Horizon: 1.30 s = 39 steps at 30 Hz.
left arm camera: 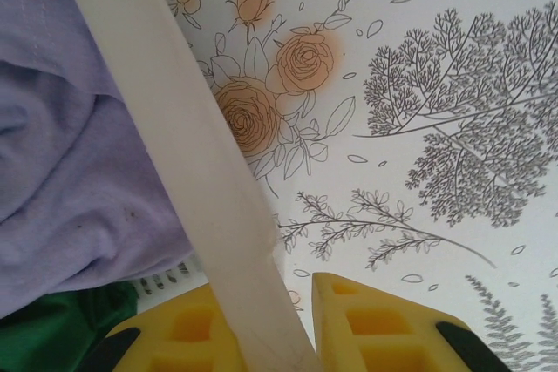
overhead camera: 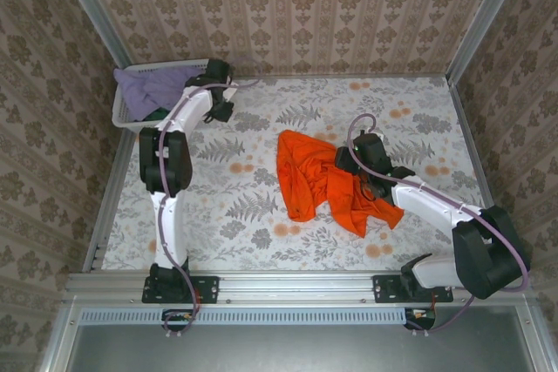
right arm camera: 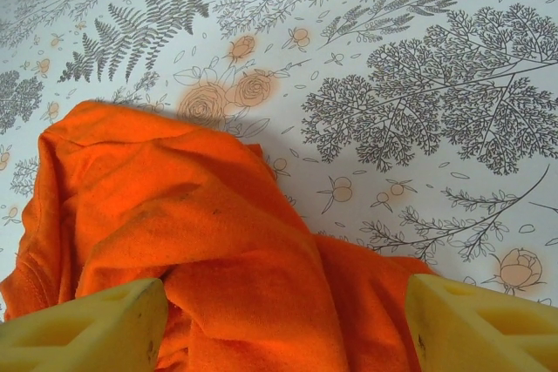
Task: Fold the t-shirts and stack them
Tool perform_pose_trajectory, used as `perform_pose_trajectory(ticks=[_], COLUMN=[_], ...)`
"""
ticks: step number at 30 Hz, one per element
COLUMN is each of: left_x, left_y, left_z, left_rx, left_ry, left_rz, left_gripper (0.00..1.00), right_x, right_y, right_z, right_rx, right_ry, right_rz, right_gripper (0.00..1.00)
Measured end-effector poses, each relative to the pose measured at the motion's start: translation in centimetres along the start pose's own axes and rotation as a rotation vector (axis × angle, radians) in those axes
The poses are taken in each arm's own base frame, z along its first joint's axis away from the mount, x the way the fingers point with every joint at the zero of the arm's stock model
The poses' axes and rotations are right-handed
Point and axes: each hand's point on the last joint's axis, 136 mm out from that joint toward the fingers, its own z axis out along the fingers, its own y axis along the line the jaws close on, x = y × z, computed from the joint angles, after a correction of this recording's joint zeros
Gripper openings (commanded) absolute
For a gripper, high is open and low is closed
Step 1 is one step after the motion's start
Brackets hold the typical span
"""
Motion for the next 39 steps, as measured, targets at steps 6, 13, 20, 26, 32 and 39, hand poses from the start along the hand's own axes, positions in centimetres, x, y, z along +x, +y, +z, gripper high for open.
perform_pose_trajectory(ticks=[6, 13, 20, 26, 32, 39], left_x=[0.3, 0.5, -0.5, -6.5, -7.3, 3.1], left_y=[1.0, 3.1, 4.5, -5.7, -20.1, -26.0], left_z=[0.2, 0.4, -1.3, -11.0, -24.7, -18.5], left_rx=[-0.072, -0.174, -0.271, -0.254, 0.092, 0.481], left_ry=[-0.036, -0.019, 0.000, -0.212, -0.518, -0.258], left_rz=[0.116, 0.145, 0.109, 0.217, 0.213, -0.100], left_gripper=[0.00, 0.39, 0.76, 0.87, 0.82, 0.70], right_x=[0.0, 0.2, 0.3, 0.1, -0.2, 0.0], right_y=[0.0, 0.0, -0.1, -0.7, -1.3, -1.5], right_z=[0.0, 0.1, 0.3, 0.1, 0.0, 0.0], right_rx=[-0.003, 0.000, 0.006, 0.044, 0.076, 0.086], right_ry=[0.001, 0.007, 0.010, 0.005, 0.004, 0.010], right_rz=[0.011, 0.013, 0.015, 0.021, 0.039, 0.044], right_gripper=[0.74, 0.75, 0.81, 0.81, 0.78, 0.72])
